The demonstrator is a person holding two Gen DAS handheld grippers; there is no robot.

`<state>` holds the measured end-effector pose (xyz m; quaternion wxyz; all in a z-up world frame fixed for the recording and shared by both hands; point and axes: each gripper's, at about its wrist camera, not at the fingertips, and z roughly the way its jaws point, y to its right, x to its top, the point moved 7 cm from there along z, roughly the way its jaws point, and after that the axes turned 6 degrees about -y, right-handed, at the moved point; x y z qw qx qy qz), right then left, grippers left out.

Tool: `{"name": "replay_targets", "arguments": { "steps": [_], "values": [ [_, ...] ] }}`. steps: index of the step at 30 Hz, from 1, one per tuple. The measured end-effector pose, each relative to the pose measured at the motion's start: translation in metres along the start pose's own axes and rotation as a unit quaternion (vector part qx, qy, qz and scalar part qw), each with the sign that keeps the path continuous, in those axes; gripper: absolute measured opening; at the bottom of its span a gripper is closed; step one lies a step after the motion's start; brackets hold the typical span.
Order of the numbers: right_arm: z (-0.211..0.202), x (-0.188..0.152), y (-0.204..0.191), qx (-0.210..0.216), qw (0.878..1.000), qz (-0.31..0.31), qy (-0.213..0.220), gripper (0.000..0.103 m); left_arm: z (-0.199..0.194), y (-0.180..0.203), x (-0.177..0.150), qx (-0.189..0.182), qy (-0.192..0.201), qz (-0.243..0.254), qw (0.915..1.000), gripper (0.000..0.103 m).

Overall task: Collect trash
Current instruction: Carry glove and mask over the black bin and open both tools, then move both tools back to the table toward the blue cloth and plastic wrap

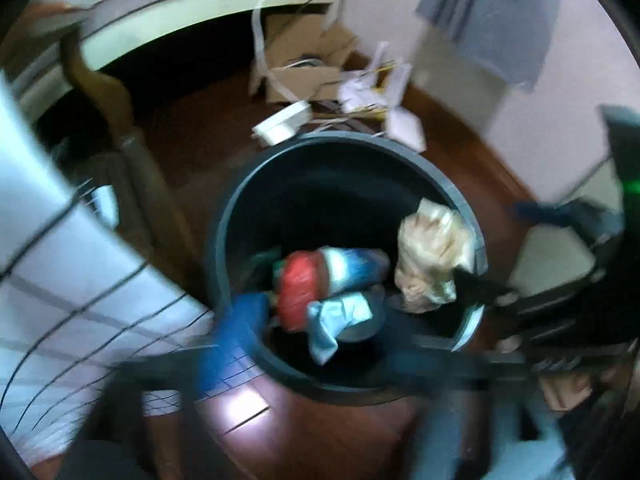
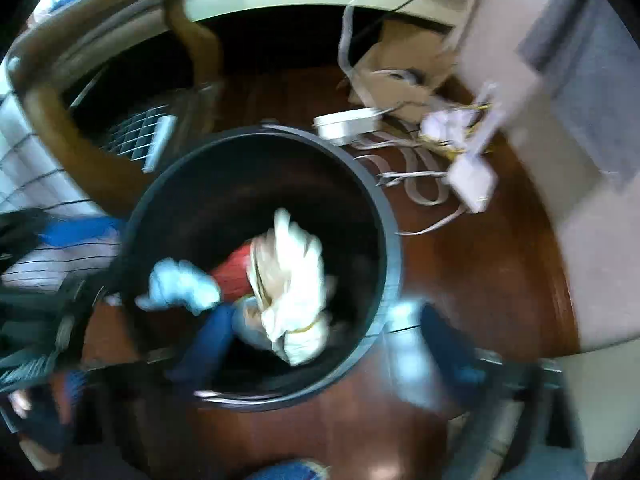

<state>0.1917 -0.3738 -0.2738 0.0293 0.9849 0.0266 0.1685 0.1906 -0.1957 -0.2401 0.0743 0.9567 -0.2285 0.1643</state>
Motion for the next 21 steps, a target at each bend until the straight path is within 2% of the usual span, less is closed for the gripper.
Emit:
{"name": "replay_targets", "arguments": {
  "steps": [3,6,9,21],
  "values": [
    [0.009,-0.008,0.019,-0.027,0.999,0.019,-0.028,0.103,0.0,-0.006,-0.015,0.008,-0.001,-0.014,0.9999,0.103],
    [0.009,-0.012,0.023,-0.027,0.999,0.019,-0.03,0.103,0.001,-0.011,-0.026,0.014,-0.008,-0.024,0.9996,0.103],
    [0.001,-0.015,0.017,-0.028,0.999,0.01,-0.019,0.103,-0.002,-0.016,-0.032,0.014,-0.011,-0.034,0.9993,0.103],
    [-0.029,-0.01,-0.007,-0.025,1.0,-0.009,0.01,0.103,-0.033,-0.03,-0.033,0.023,0.019,-0.044,0.9986,0.103]
  ]
}}
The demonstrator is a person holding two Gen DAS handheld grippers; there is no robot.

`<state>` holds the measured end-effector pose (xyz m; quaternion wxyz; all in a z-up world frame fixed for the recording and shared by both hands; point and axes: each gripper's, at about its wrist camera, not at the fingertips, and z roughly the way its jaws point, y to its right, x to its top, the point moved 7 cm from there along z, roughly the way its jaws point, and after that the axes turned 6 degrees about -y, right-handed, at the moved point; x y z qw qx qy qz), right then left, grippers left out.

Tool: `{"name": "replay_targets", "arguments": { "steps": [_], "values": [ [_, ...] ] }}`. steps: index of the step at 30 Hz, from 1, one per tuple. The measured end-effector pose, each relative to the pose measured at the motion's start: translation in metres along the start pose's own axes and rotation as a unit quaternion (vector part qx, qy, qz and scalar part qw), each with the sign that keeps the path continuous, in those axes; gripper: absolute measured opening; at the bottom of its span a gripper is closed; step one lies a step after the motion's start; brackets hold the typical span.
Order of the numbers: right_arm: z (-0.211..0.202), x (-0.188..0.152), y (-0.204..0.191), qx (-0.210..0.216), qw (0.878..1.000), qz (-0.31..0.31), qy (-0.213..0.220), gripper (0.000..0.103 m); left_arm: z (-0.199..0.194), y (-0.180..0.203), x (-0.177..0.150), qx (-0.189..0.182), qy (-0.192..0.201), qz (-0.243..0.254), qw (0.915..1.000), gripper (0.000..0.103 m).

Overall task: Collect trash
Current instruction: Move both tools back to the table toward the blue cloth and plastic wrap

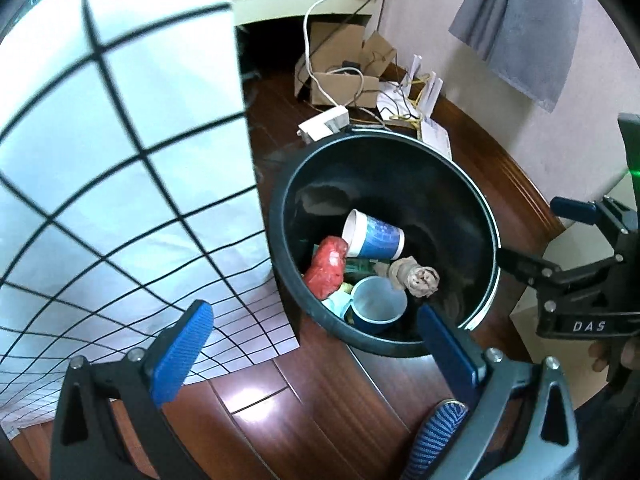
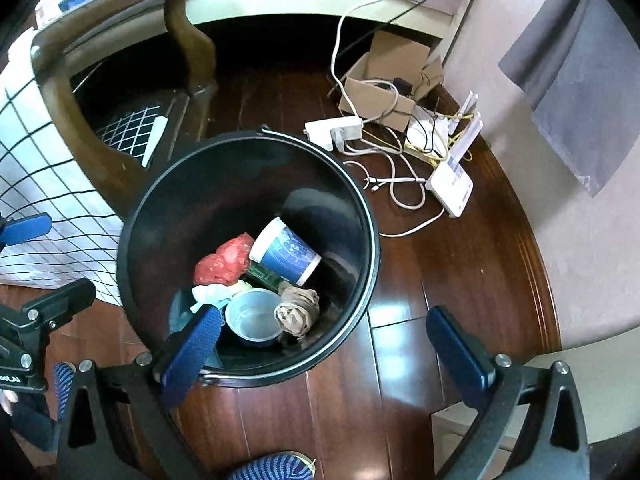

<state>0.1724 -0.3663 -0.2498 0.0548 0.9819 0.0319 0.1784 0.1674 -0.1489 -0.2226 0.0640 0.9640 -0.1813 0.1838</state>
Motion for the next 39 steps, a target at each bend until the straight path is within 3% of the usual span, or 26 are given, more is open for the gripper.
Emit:
{"name": "replay_targets", "arguments": {
  "steps": [15,27,34,39],
  "values": [
    [-0.048,0.003,-0.015,0.017,0.999,0.017,0.037,0.103,-0.045,-0.019,-0.006,0.004,0.038,-0.017,0.9991,0.103],
    [-0.08,0.014,-0.051,0.029,0.997,-0.01,0.068,0.103,-0.08,-0.056,-0.016,0.021,0.06,-0.053,0.9965,0.103],
    [-0.12,0.039,-0.075,0.039,0.991,-0.01,0.129,0.103,-0.127,-0.096,-0.025,0.035,0.089,-0.09,0.9914,0.103],
    [-0.154,0.065,-0.104,0.078,0.981,-0.016,0.179,0.103,-0.174,-0.137,-0.028,0.04,0.145,-0.113,0.9822,0.103]
  ]
}}
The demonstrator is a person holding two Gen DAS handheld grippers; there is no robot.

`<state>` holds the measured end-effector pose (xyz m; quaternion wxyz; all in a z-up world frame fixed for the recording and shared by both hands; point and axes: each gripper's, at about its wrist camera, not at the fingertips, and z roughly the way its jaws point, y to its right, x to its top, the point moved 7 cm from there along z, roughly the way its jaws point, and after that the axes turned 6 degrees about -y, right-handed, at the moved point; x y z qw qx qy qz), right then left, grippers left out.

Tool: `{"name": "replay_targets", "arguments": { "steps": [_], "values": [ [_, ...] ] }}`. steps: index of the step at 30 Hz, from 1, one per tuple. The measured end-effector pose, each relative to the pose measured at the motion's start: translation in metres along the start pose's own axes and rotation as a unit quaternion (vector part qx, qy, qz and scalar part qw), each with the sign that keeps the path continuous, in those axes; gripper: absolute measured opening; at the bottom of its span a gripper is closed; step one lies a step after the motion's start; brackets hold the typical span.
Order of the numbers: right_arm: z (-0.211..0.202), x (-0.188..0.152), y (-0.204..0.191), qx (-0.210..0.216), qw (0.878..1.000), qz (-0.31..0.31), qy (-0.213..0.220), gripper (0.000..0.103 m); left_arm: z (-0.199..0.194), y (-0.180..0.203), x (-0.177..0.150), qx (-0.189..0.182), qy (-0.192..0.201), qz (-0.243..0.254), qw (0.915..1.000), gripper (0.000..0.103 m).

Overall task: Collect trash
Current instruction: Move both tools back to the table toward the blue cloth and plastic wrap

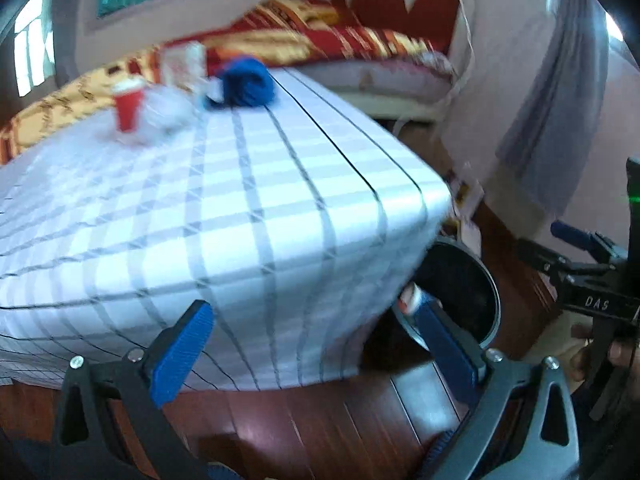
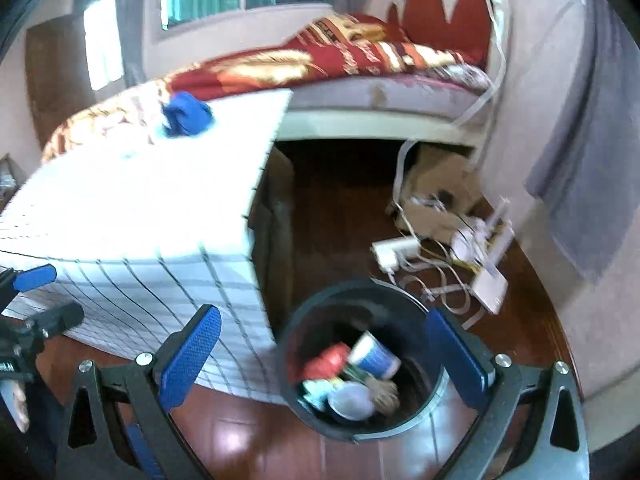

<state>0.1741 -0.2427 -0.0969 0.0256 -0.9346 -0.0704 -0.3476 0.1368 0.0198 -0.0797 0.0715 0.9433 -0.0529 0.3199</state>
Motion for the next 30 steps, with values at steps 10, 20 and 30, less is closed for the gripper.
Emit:
{"name": "replay_targets", "arguments": {
  "steps": [10,20,30],
  "values": [
    [0.012,0.061,-0.088,0.037,0.998,-0.058,-0.003,0.103,-0.019,-0.099,0.045,0.067,0.048,-0.068,0.9943,0.092],
    [0.037,0.141,-0.151,0.061,0.99,-0.123,0.021,0.103,-0.009,-0.153,0.092,0.098,0.073,-0.094,0.988,0.092],
    [0.117,0.207,-0.178,0.082,0.988,-0.133,-0.002,0.095,0.045,-0.161,0.143,0.091,0.061,-0.087,0.9902,0.092]
  ]
}}
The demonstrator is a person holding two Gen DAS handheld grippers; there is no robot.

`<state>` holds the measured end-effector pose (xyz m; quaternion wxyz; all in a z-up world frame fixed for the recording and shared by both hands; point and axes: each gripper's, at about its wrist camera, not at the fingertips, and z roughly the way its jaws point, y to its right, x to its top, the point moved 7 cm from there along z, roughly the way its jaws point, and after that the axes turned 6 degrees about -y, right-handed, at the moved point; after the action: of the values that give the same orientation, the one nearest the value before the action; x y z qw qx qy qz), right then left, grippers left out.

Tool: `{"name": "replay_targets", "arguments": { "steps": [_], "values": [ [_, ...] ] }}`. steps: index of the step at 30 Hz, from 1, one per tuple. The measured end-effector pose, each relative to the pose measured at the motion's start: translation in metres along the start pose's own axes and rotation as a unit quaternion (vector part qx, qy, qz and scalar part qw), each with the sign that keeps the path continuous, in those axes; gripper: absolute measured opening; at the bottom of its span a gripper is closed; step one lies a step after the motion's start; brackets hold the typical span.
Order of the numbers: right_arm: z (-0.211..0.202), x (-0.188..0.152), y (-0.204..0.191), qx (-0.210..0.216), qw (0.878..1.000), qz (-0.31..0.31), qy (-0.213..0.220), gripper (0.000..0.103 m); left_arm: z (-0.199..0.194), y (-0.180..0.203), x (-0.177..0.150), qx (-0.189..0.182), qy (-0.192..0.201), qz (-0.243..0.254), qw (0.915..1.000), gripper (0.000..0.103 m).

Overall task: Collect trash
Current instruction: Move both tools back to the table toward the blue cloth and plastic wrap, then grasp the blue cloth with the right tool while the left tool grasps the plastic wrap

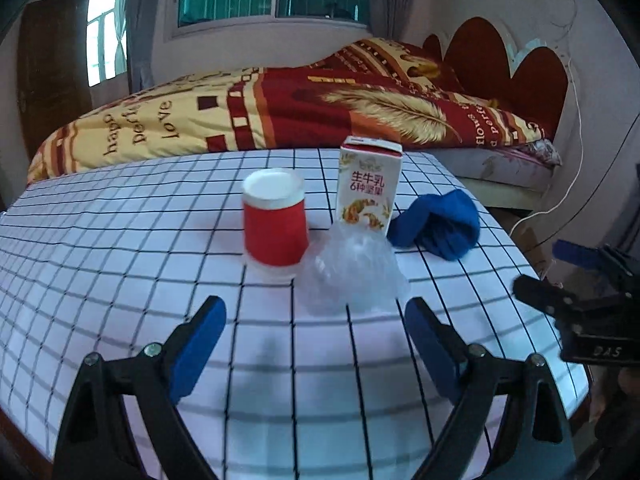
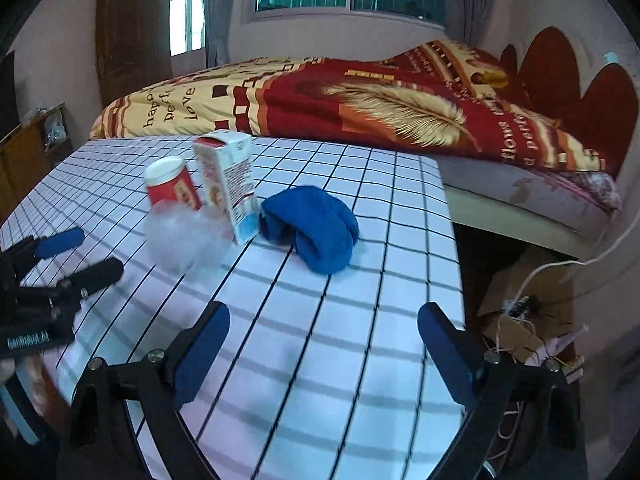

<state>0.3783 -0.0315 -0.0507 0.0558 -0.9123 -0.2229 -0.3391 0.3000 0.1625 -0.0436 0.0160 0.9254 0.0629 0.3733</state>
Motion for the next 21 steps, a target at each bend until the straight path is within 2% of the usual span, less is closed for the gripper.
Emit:
{"name": "replay_targets", "arguments": {
  "steps": [4,6,11,13,14,16,18,21],
  "values": [
    [0.038,0.02,0.003,0.011,1.0,-0.002,-0.02,0.086,0.023,0.001,0.008,0.0,-0.014,-0.004,0.9999,0.092],
    [0.054,0.027,0.005,0.019,0.999,0.001,-0.029,0.076,0.032,0.004,0.01,-0.006,-0.023,-0.002,0.9997,0.088],
    [0.081,0.036,0.007,0.04,0.998,0.011,-0.045,0.072,0.05,0.008,0.013,-0.017,-0.043,-0.007,0.9989,0.079],
    [0.089,0.036,0.006,0.047,0.997,0.013,-0.053,0.057,0.054,0.009,0.011,-0.023,-0.051,-0.009,0.9984,0.069],
    [0.093,0.035,0.006,0.051,0.997,0.014,-0.059,0.045,0.056,0.011,0.011,-0.027,-0.054,-0.007,0.9982,0.066],
    [0.095,0.032,0.006,0.057,0.997,0.013,-0.06,0.043,0.058,0.013,0.009,-0.03,-0.058,-0.006,0.9978,0.058],
    [0.09,0.029,0.008,0.061,0.997,0.014,-0.053,0.033,0.055,0.016,0.008,-0.033,-0.055,-0.003,0.998,0.053],
    [0.08,0.022,0.011,0.064,0.997,0.017,-0.045,0.028,0.05,0.019,0.006,-0.041,-0.05,-0.003,0.9979,0.05]
  ]
}}
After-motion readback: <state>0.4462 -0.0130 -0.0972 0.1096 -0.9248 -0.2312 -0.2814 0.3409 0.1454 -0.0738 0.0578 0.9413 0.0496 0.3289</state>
